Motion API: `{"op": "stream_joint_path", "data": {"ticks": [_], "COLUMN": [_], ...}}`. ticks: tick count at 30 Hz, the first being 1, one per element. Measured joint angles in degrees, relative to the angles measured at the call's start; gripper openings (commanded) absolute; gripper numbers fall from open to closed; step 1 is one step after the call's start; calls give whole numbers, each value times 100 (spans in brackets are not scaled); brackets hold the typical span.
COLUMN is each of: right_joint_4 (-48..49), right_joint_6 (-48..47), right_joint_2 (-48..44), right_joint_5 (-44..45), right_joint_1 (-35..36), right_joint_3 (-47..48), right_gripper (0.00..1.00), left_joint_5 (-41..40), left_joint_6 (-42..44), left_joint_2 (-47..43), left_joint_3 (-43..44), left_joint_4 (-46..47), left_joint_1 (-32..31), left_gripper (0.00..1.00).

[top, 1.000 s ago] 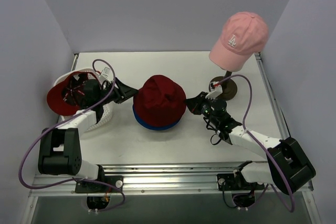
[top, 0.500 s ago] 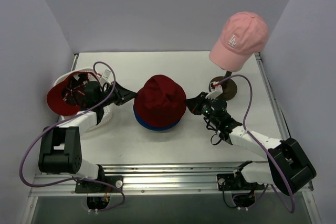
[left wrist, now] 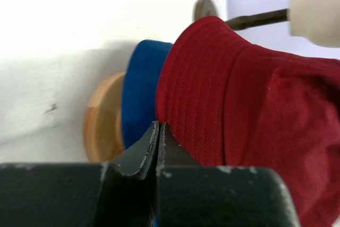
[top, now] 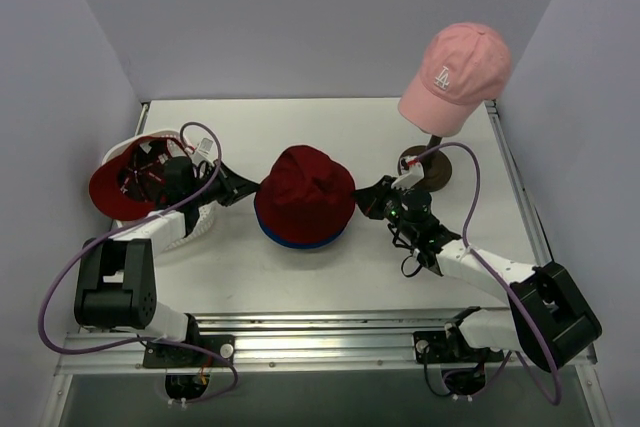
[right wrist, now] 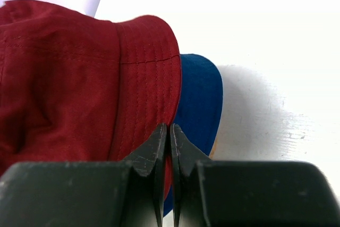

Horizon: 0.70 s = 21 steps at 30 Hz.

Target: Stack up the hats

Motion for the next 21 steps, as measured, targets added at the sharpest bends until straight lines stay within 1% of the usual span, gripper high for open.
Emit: {"op": "stream_joint_path", "data": {"ticks": [4, 8, 21], "right_joint_4": [17, 109, 549], "right_joint_6": [-11, 9, 133], "right_joint_2": [103, 372, 1032], "right_joint_5": [22, 17, 20], "right_joint_1": [0, 2, 4], "right_joint_3": [-2, -2, -20], "right_gripper": [0, 0, 0], "left_joint_5": [-391, -710, -1182], "left_joint_6": [369, 614, 898], "left_joint_2": [-107, -271, -269], "left_joint_3": [50, 81, 144], "left_joint_4": [-662, -1043, -1276], "left_joint_1": [-2, -46, -295], "left_gripper": [2, 2, 2]}}
